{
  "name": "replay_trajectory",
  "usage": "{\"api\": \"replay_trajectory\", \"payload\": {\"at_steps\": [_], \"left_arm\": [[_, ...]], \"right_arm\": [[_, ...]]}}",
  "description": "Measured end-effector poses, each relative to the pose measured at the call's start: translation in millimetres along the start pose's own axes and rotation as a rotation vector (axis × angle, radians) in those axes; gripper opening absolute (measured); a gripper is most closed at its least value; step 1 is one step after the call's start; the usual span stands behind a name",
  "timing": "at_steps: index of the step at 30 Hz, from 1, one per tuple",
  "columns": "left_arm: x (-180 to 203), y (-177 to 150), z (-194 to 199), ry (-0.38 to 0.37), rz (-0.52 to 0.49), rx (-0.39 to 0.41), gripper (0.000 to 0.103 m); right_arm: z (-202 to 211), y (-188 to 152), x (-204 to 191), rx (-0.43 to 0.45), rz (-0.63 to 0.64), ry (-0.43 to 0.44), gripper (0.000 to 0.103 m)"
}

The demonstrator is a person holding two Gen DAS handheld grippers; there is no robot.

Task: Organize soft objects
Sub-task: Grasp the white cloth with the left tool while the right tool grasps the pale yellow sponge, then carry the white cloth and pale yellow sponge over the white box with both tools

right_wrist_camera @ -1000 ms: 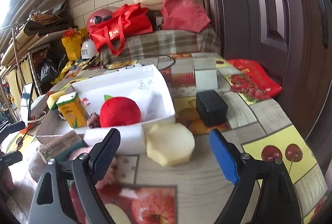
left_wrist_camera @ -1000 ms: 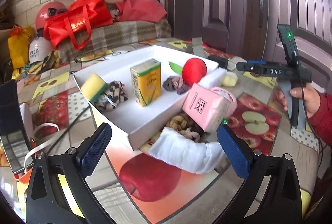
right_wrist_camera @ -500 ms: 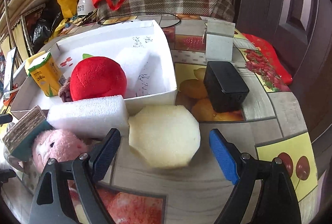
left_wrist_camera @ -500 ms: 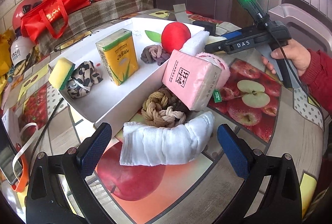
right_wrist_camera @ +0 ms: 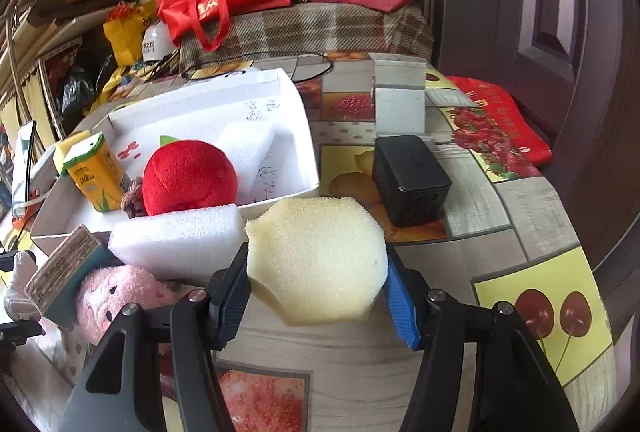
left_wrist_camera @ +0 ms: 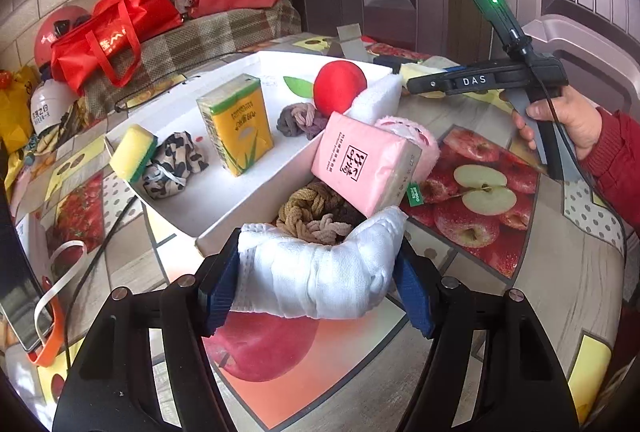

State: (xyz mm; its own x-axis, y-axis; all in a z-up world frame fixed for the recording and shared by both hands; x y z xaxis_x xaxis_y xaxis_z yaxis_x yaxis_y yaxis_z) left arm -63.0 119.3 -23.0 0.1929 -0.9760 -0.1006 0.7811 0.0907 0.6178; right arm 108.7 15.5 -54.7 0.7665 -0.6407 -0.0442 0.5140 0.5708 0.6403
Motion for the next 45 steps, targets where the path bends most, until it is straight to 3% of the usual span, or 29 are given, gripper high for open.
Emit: {"api": "replay_trajectory", "payload": {"at_steps": [6,9,15,19,27,31,40,45], "left_arm": [[-6,0,14,0.021,0.024,0.060,0.070],[-11,1,23,0.066,0.045,0.105,0.070],[-17,2,36,0.131,0.064,0.172,0.070],[-20,2,36,0.140,0.078,0.175,0.070],[-33,4,46,0.221,0.168,0.242,0.070],[-43,6,48,0.277,0.230,0.267,0.070],[-61,22,30,0.246,0.305,0.250,0.070],[-54,35,21,0.247,0.271,0.250,0.070]], "right_arm": [[21,-9,7,0.072,-0.054,0.026,0.061],[28,-14,1,0.091,-0.049,0.039,0.061],[49,-19,-29,0.184,0.065,-0.017,0.061],[51,-22,-53,0.201,0.135,-0.005,0.061],[61,-26,-79,0.254,0.114,0.064,0.061],[72,-26,-92,0.327,0.101,0.066,0.061],[63,-15,-100,0.330,0.090,0.073,0.061],[60,-12,-108,0.333,0.115,0.072,0.061]]}}
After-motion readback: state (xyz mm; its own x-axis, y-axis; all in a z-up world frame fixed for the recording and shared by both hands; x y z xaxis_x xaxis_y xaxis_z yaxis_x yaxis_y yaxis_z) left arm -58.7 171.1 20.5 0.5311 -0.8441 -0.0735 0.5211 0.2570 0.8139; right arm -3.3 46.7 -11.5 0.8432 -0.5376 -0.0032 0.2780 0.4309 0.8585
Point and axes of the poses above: each gripper's, at about its wrist camera, not at the fingertips, and z roughly against the way its jaws point, x to its right, y to its top, the point moved 7 cm from there along -z, roughly the way its jaws point, and after that the axes turned 13 degrees about -x, right-handed, at the moved point
